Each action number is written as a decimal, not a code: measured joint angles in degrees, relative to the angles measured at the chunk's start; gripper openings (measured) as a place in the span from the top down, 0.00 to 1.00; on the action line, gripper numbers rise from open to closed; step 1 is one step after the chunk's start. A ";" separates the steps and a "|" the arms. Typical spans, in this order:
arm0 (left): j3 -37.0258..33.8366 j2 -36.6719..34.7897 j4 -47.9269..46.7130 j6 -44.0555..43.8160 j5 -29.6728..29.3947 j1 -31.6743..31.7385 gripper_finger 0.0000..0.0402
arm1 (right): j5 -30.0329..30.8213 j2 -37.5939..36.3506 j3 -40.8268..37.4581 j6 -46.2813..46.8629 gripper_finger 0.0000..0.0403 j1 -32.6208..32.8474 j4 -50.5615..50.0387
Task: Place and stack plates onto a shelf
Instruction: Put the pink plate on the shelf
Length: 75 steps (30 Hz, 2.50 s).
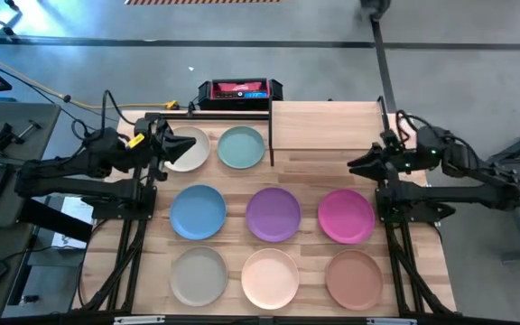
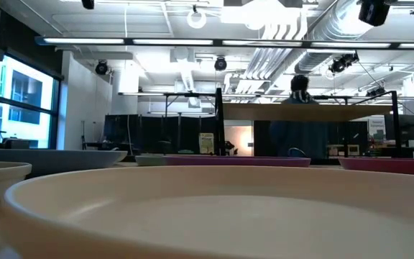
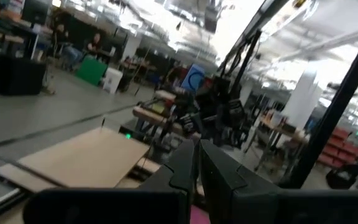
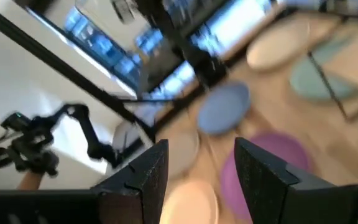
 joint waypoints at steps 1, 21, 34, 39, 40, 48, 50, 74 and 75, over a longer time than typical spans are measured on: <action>0.74 0.33 -1.70 0.00 -0.09 0.01 0.96 | -0.34 0.87 0.60 0.54 0.59 0.00 -2.07; 2.55 1.05 -14.78 -0.55 -4.54 0.05 0.96 | 8.46 12.38 1.38 13.42 0.59 6.43 -27.81; 2.55 1.05 -19.98 -0.52 -3.67 0.05 0.96 | 4.71 23.53 1.38 24.36 0.59 16.78 -27.72; 2.55 1.04 -20.53 -0.52 -3.69 0.05 0.96 | 4.93 27.73 1.38 34.70 0.59 21.89 -25.77; 2.55 1.05 -20.53 -0.52 -3.67 0.05 0.96 | 5.25 28.53 1.38 36.69 0.59 22.88 -25.08; 2.55 1.05 -20.53 -0.46 -3.67 0.05 0.96 | 8.53 33.91 1.38 53.96 0.59 30.30 -22.97; 2.55 1.05 -20.55 0.00 -3.67 0.05 0.96 | 9.66 35.10 1.38 56.87 0.59 32.02 -22.91; 2.55 1.05 -22.04 2.50 -3.65 0.03 0.96 | 12.29 53.93 1.38 35.04 0.59 37.44 -11.34; 2.55 1.05 -22.04 2.49 -3.65 0.04 0.96 | 12.36 54.69 1.38 34.85 0.59 37.44 -11.23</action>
